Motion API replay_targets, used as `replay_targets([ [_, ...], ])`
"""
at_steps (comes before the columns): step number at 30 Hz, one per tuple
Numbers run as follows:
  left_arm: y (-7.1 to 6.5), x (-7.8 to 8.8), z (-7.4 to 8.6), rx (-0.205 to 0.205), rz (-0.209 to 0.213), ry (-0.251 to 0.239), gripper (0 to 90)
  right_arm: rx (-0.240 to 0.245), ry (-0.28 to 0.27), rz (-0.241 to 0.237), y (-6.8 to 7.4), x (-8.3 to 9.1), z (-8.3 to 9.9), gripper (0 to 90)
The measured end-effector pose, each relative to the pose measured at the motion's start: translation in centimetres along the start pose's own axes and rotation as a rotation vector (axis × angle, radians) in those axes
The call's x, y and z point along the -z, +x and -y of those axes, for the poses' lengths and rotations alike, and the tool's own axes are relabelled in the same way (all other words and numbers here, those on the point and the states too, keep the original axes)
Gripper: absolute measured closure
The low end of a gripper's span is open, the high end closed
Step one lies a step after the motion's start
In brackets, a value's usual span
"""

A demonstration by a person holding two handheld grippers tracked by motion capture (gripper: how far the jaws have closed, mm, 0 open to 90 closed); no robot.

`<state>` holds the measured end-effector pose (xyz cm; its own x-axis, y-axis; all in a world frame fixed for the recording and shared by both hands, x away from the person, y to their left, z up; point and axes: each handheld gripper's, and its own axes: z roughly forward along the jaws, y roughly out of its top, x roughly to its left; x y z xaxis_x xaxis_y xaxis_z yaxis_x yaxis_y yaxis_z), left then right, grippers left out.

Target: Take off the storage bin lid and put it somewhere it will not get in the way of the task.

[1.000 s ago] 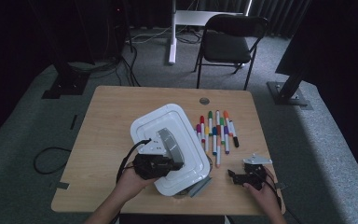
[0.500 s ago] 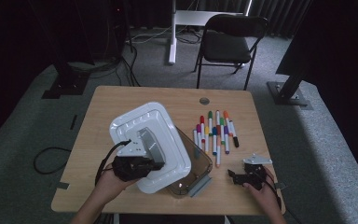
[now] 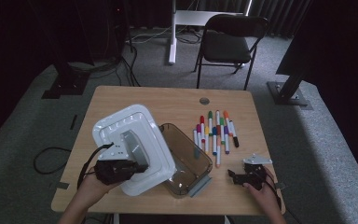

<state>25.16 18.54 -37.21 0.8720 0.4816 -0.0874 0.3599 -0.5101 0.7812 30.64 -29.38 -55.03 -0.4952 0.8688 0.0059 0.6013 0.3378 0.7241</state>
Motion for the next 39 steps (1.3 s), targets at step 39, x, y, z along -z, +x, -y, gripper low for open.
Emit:
replay_targets([
  [39,10.8,-4.4,12.4,0.254,0.052,0.182,78.3,0.000,0.000,0.000,0.0,0.0,0.0,12.7],
])
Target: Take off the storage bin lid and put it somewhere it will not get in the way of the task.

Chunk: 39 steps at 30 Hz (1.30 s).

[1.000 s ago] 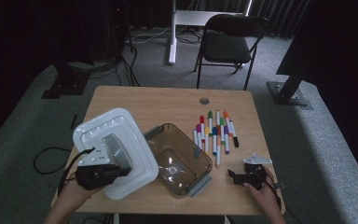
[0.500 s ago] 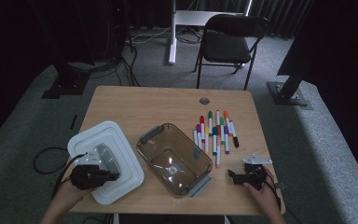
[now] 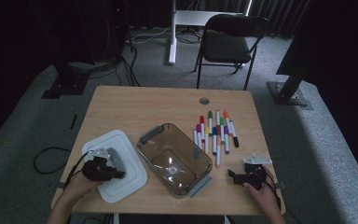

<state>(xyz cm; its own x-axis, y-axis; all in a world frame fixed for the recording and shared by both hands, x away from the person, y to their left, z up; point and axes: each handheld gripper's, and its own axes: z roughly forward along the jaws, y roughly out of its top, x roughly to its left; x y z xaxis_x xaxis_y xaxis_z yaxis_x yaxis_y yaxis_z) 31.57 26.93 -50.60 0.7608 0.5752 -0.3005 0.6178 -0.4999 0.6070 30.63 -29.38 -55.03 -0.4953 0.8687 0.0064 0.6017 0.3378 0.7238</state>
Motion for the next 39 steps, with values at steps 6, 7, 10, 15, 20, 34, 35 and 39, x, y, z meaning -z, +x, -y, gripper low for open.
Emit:
replay_targets([
  [6,0.6,-0.4,0.5,-0.016,-0.125,-0.002,72.0,0.000,0.000,0.000,0.0,0.0,0.0,12.7],
  [7,0.7,-0.4,0.6,-0.014,-0.135,-0.016,71.8,0.000,0.000,0.000,0.0,0.0,0.0,12.7],
  [10,0.8,-0.4,0.8,-0.025,-0.206,-0.042,62.5,0.000,0.000,0.000,0.0,0.0,0.0,12.7],
  [15,1.3,-0.5,1.0,0.015,-0.247,-0.065,60.9,0.000,0.000,0.000,0.0,0.0,0.0,12.7],
  [20,1.1,0.1,1.7,0.045,-0.292,-0.110,55.0,0.000,0.000,0.000,0.0,0.0,0.0,12.7],
  [34,2.2,3.6,5.6,0.228,-0.413,-0.236,31.5,0.000,0.000,0.000,0.0,0.0,0.0,12.7],
  [35,2.3,3.7,5.8,0.244,-0.420,-0.236,28.5,0.000,0.000,0.000,0.0,0.0,0.0,12.8],
  [39,2.9,4.2,6.7,0.289,-0.458,-0.232,17.3,0.000,0.000,0.000,0.0,0.0,0.0,12.7],
])
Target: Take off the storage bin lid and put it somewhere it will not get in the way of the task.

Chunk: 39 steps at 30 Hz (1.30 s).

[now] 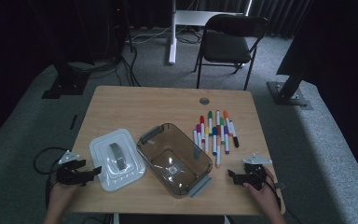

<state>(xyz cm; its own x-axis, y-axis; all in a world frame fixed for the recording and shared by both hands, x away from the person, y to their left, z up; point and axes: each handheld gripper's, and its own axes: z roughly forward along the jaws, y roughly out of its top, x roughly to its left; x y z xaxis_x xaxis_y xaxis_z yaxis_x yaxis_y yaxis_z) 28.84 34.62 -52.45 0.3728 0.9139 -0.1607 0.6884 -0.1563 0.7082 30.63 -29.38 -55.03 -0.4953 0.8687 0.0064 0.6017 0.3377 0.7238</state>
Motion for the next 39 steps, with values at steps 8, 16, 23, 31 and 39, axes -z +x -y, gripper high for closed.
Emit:
replay_targets([
  [8,1.4,0.4,1.0,0.055,-0.115,0.028,0.4,0.000,0.000,0.000,0.0,0.0,0.0,12.7],
  [16,1.5,-0.4,1.9,0.020,-0.221,0.062,0.5,0.001,-0.001,0.000,0.0,0.0,0.0,12.8],
  [23,1.4,-0.6,2.2,0.020,-0.262,0.032,0.4,-0.015,0.000,0.013,0.0,0.0,0.0,12.7],
  [31,1.2,-0.7,2.1,0.038,-0.278,0.030,0.4,-0.015,0.000,0.014,0.0,0.0,0.0,12.7],
  [39,1.2,-0.8,2.0,0.044,-0.282,0.030,0.4,-0.030,-0.010,0.055,0.2,0.5,0.0,17.5],
])
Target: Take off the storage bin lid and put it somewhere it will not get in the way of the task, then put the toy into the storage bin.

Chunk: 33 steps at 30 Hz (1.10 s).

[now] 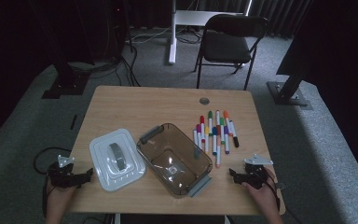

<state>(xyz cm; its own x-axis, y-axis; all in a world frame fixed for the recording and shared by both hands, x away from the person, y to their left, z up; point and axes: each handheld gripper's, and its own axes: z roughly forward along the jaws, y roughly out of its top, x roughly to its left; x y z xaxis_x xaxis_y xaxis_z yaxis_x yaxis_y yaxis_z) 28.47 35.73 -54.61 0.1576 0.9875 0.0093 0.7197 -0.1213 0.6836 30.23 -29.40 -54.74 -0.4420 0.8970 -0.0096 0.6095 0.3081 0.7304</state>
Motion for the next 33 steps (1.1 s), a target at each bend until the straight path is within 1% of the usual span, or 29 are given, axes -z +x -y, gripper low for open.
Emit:
replay_targets([
  [3,0.0,0.0,0.0,0.000,0.000,0.000,0.4,-0.010,-0.053,0.014,-0.2,1.3,-0.9,17.5],
  [4,0.0,0.0,0.0,0.000,0.000,0.000,0.4,-0.010,-0.053,0.014,-0.2,1.3,-0.9,17.5],
  [5,0.0,0.0,0.0,0.000,0.000,0.000,0.4,-0.008,-0.065,0.022,-0.3,1.6,-1.2,17.6],
  [6,0.0,0.0,0.0,0.000,0.000,0.000,0.4,-0.016,-0.101,0.040,-0.6,2.3,-2.0,17.6],
  [7,0.0,0.0,0.0,0.000,0.000,0.000,0.4,-0.021,-0.106,0.040,-0.8,2.5,-2.4,17.6],
  [9,0.0,0.0,0.0,0.001,0.000,0.000,0.4,-0.022,-0.126,0.062,-1.2,2.9,-3.3,17.6],
  [10,0.0,0.0,0.0,0.001,0.000,0.000,0.4,-0.022,-0.126,0.062,-1.2,2.9,-3.3,17.6],
  [11,0.0,0.0,0.0,0.001,0.000,0.000,0.4,-0.021,-0.139,0.075,-1.4,3.0,-3.8,17.6],
  [12,0.0,0.0,0.0,0.000,0.000,0.001,0.4,-0.025,-0.169,0.097,-1.8,3.3,-5.0,18.0],
  [13,0.0,0.0,0.0,0.000,0.000,0.001,0.4,-0.028,-0.175,0.097,-2.0,3.3,-5.5,21.6],
  [14,0.0,0.0,0.0,0.001,-0.001,0.000,0.4,-0.049,-0.168,0.088,-2.2,3.4,-6.1,25.3],
  [15,0.0,0.0,0.0,0.002,-0.001,-0.001,0.5,-0.057,-0.170,0.087,-2.5,3.4,-6.6,24.9],
  [16,0.0,0.0,0.0,0.002,-0.001,-0.001,0.4,-0.057,-0.170,0.087,-2.5,3.4,-6.6,24.9],
  [17,0.0,0.0,0.0,0.002,-0.002,0.000,0.4,-0.058,-0.186,0.095,-2.7,3.4,-7.1,25.0],
  [18,0.0,0.0,0.0,0.002,-0.002,-0.001,0.5,-0.072,-0.193,0.082,-3.2,3.2,-8.2,25.2],
  [19,-0.1,0.0,0.0,0.004,-0.004,-0.002,0.4,-0.074,-0.192,0.076,-3.4,3.0,-8.6,25.6],
  [21,-0.1,0.0,0.0,0.008,-0.009,-0.002,0.4,-0.076,-0.178,0.060,-3.8,2.4,-9.5,29.3],
  [22,-0.1,0.0,-0.1,0.008,-0.009,-0.001,0.4,-0.083,-0.164,0.045,-4.0,2.0,-9.9,29.3],
  [24,-0.1,-0.1,-0.1,0.009,-0.010,-0.002,0.4,-0.086,-0.148,0.032,-4.3,1.0,-10.6,29.6],
  [26,-0.1,-0.1,-0.1,0.009,-0.010,-0.001,0.4,-0.091,-0.116,0.014,-4.6,-0.1,-11.2,30.5],
  [28,-0.1,-0.1,-0.1,0.010,-0.010,-0.001,0.5,-0.096,-0.076,0.011,-4.8,-1.4,-11.5,34.0],
  [29,-0.1,-0.1,-0.1,0.010,-0.010,-0.001,0.4,-0.095,-0.064,0.012,-4.9,-1.9,-11.6,35.6],
  [31,-0.1,-0.1,-0.1,0.009,-0.010,-0.002,0.4,-0.114,-0.050,0.023,-5.5,-3.0,-11.8,40.5],
  [33,-0.1,-0.1,-0.1,0.010,-0.010,-0.002,0.4,-0.134,-0.028,0.034,-5.9,-3.7,-12.1,42.9],
])
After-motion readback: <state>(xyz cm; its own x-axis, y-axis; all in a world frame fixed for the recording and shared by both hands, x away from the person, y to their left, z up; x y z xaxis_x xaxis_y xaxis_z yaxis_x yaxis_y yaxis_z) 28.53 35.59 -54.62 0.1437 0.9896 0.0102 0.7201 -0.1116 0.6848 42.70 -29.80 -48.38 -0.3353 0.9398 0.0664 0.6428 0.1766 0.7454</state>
